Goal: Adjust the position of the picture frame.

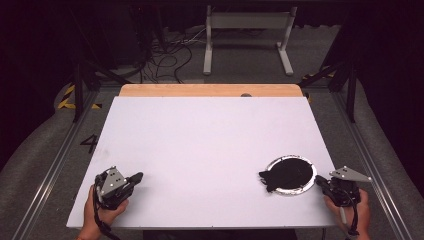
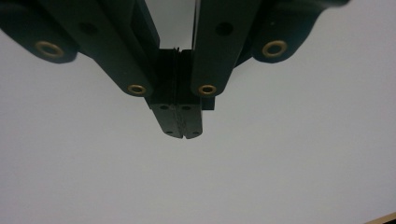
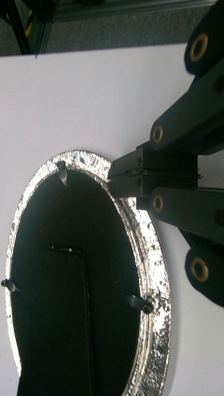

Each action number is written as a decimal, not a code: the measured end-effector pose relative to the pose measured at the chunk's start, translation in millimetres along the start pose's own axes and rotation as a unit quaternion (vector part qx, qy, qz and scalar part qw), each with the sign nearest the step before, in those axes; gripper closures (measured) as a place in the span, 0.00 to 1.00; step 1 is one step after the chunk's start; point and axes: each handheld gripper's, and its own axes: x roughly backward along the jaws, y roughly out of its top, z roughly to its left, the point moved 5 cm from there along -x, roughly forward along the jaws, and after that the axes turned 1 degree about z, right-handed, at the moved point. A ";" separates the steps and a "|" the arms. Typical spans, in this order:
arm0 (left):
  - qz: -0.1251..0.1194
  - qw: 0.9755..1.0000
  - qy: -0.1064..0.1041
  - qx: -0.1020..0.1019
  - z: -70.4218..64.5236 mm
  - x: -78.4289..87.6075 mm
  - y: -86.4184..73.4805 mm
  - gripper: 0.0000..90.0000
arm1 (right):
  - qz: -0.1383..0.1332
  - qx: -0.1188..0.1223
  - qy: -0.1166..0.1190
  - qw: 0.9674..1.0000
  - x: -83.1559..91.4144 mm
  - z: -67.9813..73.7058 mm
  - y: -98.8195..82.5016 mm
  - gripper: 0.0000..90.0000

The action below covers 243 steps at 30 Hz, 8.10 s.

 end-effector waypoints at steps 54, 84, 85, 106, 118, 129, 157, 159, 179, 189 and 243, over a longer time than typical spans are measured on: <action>0.023 0.999 -0.019 -0.012 -16.4 -26.9 6.9 0.94 | -0.005 0.035 0.090 0.995 -52.2 27.7 48.9 1.00; 0.023 0.999 -0.018 -0.019 -13.2 -20.6 3.1 0.92 | -0.016 0.056 0.138 0.989 -54.7 80.4 54.1 0.98; 0.022 0.999 -0.019 -0.020 -13.8 -20.6 3.2 0.92 | -0.016 0.056 0.138 0.989 -54.7 80.4 54.1 0.98; 0.024 0.999 -0.023 -0.026 -15.1 -21.5 2.3 0.90 | -0.021 0.077 0.162 0.984 -52.8 103.1 53.1 1.00; 0.016 0.999 -0.025 -0.033 -16.0 -21.1 3.8 0.92 | -0.024 0.088 0.162 0.983 -56.1 114.0 57.2 1.00; 0.008 0.999 -0.044 -0.030 -20.9 -26.5 11.4 0.95 | -0.027 0.099 0.155 0.983 -60.4 120.8 62.0 1.00; 0.038 0.994 -0.069 -0.076 -44.5 -79.1 55.8 1.00 | -0.028 0.100 0.159 0.982 -66.7 137.3 69.3 1.00; 0.036 0.994 -0.073 -0.078 -45.9 -82.3 59.4 1.00 | -0.028 0.102 0.161 0.981 -67.0 140.3 69.9 1.00; 0.024 0.991 -0.104 -0.074 -53.4 -99.8 78.0 1.00 | -0.028 0.083 0.144 0.986 -82.7 140.6 85.4 1.00; 0.027 0.990 -0.111 -0.084 -62.0 -112.1 87.4 1.00 | -0.029 0.089 0.149 0.984 -85.6 143.8 88.2 1.00; 0.055 0.986 -0.127 -0.091 -80.9 -127.7 79.9 0.99 | -0.014 0.136 0.246 0.960 -55.6 217.8 66.1 1.00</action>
